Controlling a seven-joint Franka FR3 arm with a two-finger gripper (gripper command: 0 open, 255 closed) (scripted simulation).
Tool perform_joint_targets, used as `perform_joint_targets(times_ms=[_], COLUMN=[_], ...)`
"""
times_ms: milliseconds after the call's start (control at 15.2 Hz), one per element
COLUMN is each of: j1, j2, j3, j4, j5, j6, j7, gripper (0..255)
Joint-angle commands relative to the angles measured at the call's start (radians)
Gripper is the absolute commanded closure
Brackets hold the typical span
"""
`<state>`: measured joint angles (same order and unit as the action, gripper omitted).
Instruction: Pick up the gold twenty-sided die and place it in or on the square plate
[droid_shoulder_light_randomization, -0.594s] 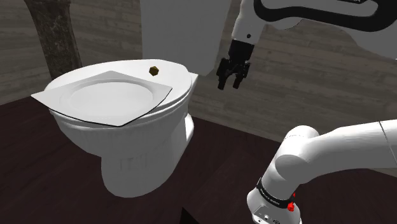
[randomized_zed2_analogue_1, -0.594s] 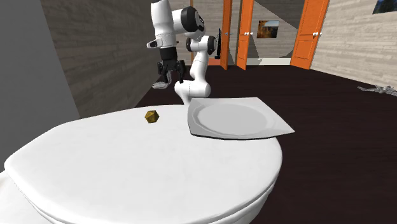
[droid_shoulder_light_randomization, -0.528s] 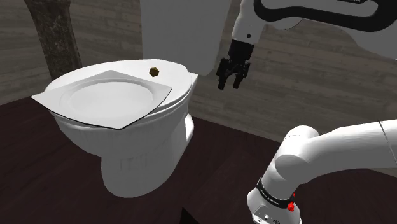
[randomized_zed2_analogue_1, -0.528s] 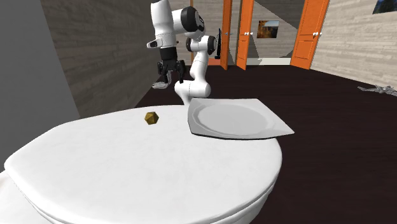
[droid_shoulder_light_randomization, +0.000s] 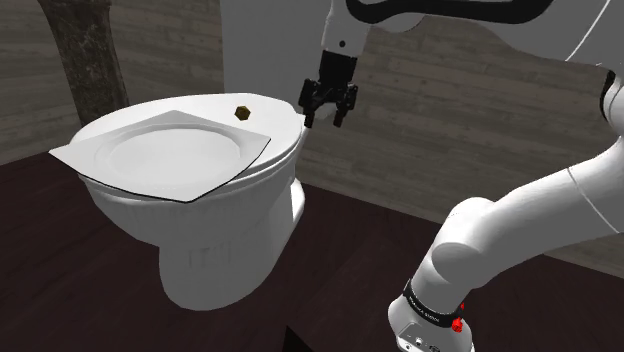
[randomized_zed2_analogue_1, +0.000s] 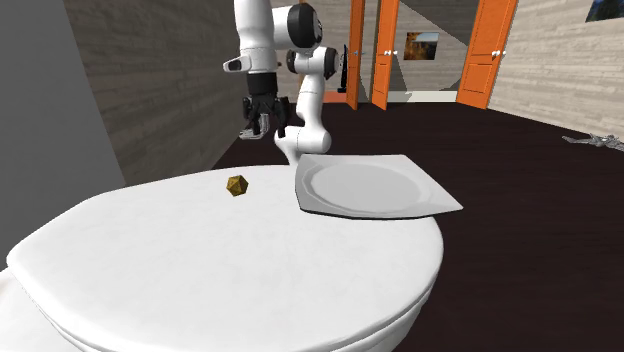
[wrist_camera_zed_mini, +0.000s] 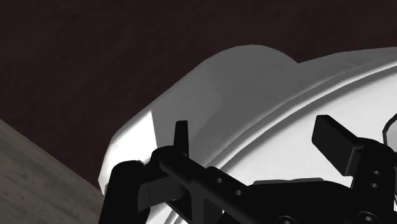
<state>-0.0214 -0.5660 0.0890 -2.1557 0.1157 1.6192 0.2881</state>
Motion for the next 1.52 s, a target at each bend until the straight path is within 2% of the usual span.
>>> perform_joint_targets(times_ms=[0, 594, 858, 1056, 1122, 1452], j1=[-0.004, -0.017, -0.002, 0.027, 0.035, 0.026], j2=[0.075, 0.437, 0.619, 0.773, 0.800, 0.778], j3=[0.030, 0.133, 0.163, 0.173, 0.173, 0.168], j4=[0.059, 0.422, 0.639, 0.842, 0.880, 0.781], j5=[-0.008, -0.115, -0.192, -0.259, -0.269, -0.262], j6=[0.022, 0.030, -0.015, -0.075, -0.088, -0.010], j7=[0.046, 0.253, 0.344, 0.403, 0.411, 0.411], gripper=[0, 0, 0, 0, 0, 0])
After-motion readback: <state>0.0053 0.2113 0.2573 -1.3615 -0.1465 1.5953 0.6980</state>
